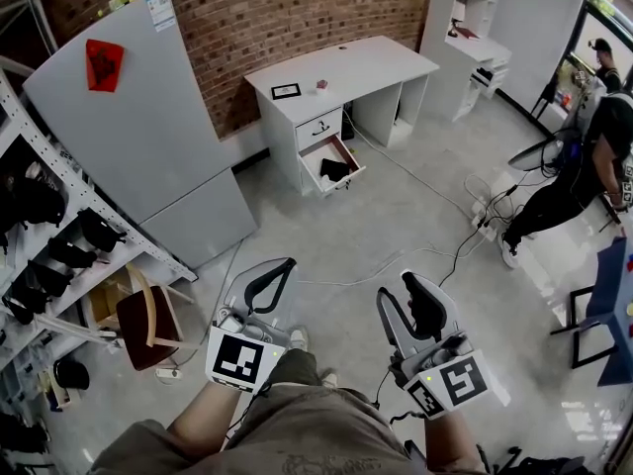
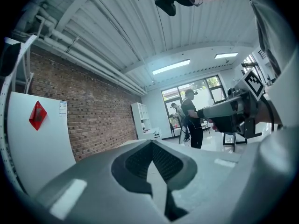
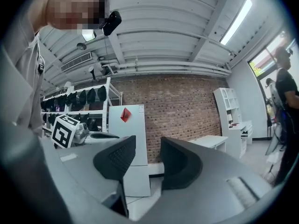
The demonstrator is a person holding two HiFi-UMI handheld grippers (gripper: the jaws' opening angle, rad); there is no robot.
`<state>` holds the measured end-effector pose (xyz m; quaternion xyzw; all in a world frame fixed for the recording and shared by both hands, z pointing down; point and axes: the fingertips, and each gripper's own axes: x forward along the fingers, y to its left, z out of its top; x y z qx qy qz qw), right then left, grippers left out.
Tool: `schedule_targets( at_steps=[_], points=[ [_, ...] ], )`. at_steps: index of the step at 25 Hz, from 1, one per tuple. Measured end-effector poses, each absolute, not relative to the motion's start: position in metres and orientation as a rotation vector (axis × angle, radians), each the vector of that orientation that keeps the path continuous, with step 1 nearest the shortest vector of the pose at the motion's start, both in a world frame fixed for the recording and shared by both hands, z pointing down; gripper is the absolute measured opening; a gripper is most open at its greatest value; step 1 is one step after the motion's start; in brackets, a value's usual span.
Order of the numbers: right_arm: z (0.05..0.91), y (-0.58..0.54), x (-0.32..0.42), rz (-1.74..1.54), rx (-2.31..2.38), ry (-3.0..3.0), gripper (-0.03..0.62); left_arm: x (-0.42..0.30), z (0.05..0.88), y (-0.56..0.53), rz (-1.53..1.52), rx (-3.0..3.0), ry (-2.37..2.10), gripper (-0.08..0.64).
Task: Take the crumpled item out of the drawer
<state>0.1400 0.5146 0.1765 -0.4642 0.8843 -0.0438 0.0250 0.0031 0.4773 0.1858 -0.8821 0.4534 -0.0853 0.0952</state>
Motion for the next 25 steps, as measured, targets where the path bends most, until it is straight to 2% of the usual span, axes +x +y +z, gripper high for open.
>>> schedule_targets(
  at_steps=[5, 12, 25],
  points=[
    [0.179, 0.496, 0.145, -0.133, -1.450, 2.713, 0.206, -0.004, 0.202, 0.463, -0.294, -2.622, 1.392, 0.000],
    [0.190, 0.451, 0.144, -0.155, -1.461, 2.722, 0.210, -0.001, 0.203, 0.417, -0.281, -2.613, 1.356, 0.000],
    [0.206, 0.279, 0.119, -0.215, -1.545, 2.747, 0.219, -0.033, 0.229, 0.242, -0.333, -2.686, 1.367, 0.000]
  ],
)
